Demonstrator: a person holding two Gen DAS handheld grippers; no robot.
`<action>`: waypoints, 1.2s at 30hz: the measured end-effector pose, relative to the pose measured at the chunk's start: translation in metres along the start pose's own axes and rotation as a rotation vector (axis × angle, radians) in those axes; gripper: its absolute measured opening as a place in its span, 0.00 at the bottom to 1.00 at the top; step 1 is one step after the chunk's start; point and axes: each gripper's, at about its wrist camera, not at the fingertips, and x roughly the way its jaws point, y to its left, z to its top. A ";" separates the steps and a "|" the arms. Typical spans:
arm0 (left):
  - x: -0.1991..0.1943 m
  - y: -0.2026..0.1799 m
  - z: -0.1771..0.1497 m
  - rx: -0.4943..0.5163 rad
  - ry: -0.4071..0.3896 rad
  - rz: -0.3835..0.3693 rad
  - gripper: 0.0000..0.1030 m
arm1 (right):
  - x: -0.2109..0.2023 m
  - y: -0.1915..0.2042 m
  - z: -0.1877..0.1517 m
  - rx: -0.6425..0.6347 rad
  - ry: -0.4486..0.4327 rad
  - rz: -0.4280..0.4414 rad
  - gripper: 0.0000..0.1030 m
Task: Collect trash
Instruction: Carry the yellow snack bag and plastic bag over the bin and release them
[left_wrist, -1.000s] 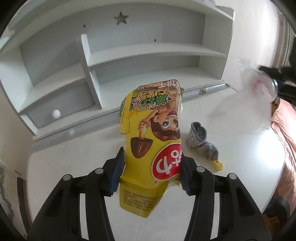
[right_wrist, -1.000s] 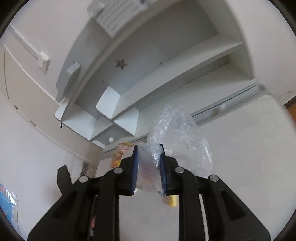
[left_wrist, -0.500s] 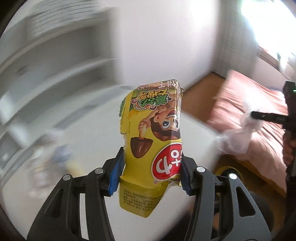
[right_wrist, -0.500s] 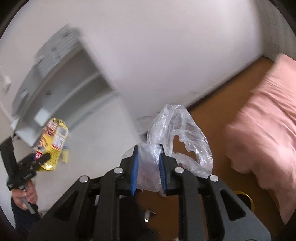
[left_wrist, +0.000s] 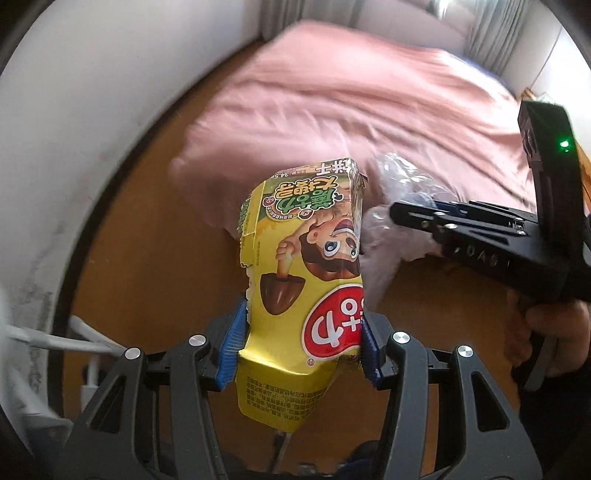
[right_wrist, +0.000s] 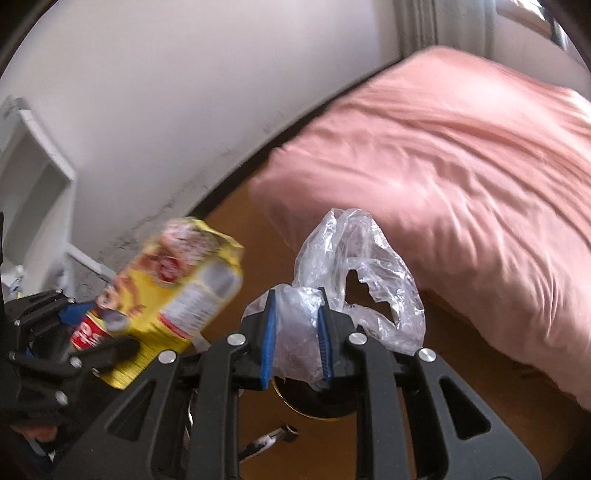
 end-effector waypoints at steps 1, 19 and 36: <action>0.017 -0.007 0.004 -0.003 0.032 -0.007 0.50 | 0.009 -0.010 -0.005 0.010 0.019 -0.006 0.20; 0.152 -0.001 -0.022 -0.120 0.341 -0.023 0.52 | 0.116 -0.062 -0.082 0.087 0.249 0.003 0.20; 0.150 0.007 -0.021 -0.154 0.331 -0.026 0.63 | 0.114 -0.058 -0.072 0.074 0.228 0.011 0.50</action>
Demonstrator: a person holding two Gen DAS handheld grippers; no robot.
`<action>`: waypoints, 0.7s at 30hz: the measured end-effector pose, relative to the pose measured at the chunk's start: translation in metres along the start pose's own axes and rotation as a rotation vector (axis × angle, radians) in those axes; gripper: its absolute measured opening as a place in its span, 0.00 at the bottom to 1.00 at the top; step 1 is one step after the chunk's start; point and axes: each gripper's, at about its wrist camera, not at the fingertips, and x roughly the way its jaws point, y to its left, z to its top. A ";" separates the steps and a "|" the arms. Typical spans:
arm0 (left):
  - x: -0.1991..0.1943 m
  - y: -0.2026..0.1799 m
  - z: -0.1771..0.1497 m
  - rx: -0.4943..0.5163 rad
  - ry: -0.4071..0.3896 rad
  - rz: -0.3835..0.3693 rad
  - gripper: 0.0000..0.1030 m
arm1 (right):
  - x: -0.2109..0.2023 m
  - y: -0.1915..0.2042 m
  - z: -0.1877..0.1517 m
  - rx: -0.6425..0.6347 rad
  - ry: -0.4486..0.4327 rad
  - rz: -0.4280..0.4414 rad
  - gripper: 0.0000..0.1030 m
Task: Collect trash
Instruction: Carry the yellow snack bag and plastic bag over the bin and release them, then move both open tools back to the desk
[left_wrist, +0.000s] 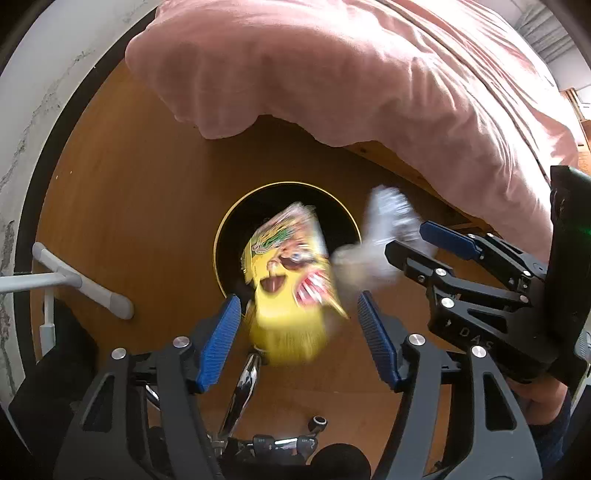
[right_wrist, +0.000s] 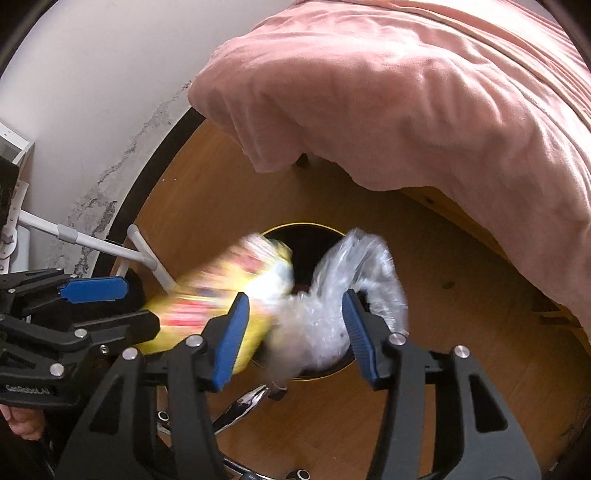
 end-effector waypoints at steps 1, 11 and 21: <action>0.000 0.000 0.000 -0.001 0.001 0.002 0.63 | 0.000 -0.001 0.000 0.001 0.000 0.002 0.50; -0.008 0.002 0.002 -0.011 -0.038 -0.016 0.67 | -0.010 -0.002 0.005 0.009 -0.022 0.005 0.56; -0.147 0.048 -0.004 -0.081 -0.397 -0.036 0.88 | -0.113 0.063 0.046 -0.098 -0.266 -0.012 0.76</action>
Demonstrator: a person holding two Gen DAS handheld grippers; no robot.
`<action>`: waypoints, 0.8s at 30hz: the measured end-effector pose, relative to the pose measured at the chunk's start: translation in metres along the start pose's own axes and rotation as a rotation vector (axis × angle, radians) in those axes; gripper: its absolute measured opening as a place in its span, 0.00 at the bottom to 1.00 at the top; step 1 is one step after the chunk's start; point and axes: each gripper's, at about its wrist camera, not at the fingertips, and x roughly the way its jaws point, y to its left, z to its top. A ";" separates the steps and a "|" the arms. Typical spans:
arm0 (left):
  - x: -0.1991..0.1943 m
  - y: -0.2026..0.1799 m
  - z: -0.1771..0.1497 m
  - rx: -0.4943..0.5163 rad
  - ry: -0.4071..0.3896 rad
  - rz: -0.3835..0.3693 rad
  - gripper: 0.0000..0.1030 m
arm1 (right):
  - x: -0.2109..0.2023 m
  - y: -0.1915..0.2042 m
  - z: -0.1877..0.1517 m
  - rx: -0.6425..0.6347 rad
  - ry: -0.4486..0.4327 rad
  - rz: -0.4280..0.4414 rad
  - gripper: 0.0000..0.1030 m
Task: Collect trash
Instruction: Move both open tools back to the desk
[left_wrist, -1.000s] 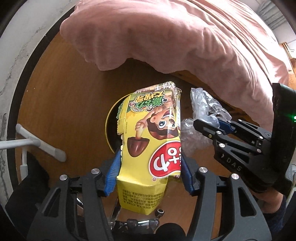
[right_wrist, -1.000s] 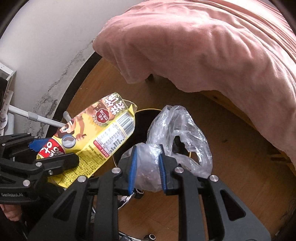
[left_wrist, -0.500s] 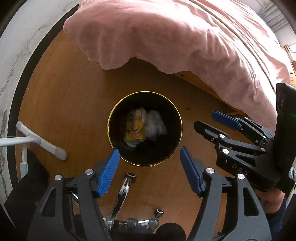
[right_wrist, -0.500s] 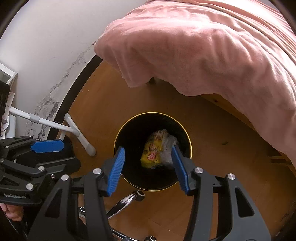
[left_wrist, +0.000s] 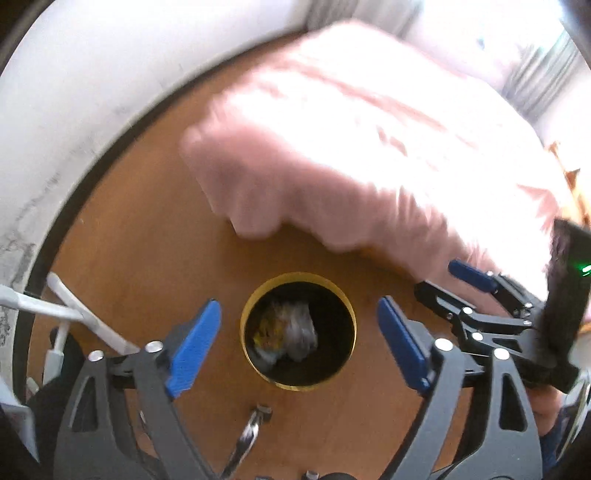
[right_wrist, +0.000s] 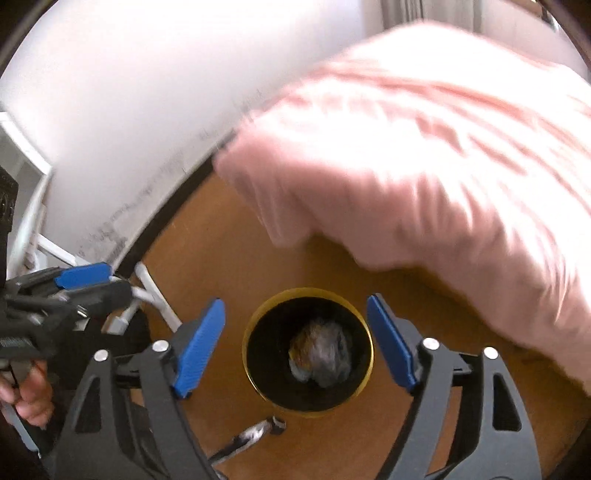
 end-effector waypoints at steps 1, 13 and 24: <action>-0.029 0.014 0.002 -0.015 -0.047 0.010 0.89 | -0.008 0.015 0.008 -0.021 -0.023 0.014 0.76; -0.307 0.259 -0.147 -0.238 -0.294 0.563 0.92 | -0.046 0.365 0.031 -0.526 -0.087 0.378 0.79; -0.386 0.440 -0.317 -0.636 -0.257 0.752 0.93 | -0.025 0.646 -0.049 -0.809 0.012 0.591 0.79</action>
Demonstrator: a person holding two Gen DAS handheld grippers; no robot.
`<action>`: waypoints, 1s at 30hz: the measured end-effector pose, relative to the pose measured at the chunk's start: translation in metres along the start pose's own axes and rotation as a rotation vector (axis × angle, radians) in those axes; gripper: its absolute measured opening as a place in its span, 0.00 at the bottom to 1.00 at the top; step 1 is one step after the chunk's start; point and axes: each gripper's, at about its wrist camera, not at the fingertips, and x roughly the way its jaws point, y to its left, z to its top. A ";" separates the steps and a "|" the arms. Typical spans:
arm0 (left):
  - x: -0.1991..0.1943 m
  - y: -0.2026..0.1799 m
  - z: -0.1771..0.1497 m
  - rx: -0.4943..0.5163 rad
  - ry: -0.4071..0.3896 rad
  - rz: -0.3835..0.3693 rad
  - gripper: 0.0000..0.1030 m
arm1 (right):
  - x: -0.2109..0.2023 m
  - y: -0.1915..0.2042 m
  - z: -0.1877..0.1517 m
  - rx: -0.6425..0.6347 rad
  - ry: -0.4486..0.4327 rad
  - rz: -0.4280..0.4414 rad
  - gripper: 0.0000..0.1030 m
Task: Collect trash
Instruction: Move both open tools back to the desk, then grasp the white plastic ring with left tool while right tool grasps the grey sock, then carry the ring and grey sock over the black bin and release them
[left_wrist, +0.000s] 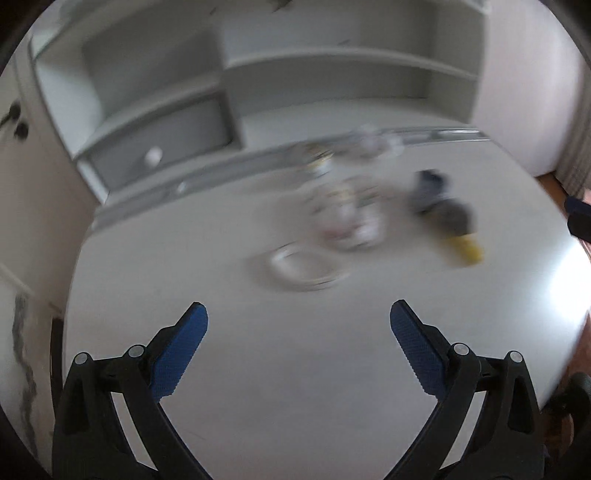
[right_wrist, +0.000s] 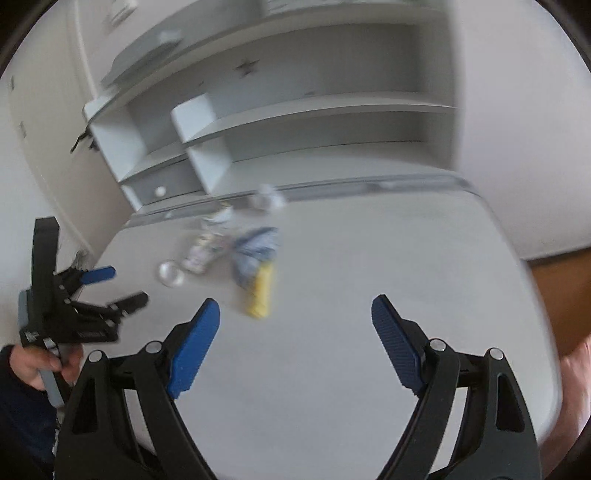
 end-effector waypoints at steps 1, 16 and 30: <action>0.008 0.010 0.000 -0.013 0.010 -0.007 0.93 | 0.010 0.010 0.004 -0.014 0.008 0.000 0.79; 0.069 0.011 0.024 -0.020 0.037 -0.048 0.93 | 0.112 0.047 0.034 -0.112 0.170 -0.069 0.53; 0.041 0.003 0.020 -0.008 -0.009 -0.052 0.55 | 0.082 0.055 0.043 -0.111 0.095 -0.023 0.19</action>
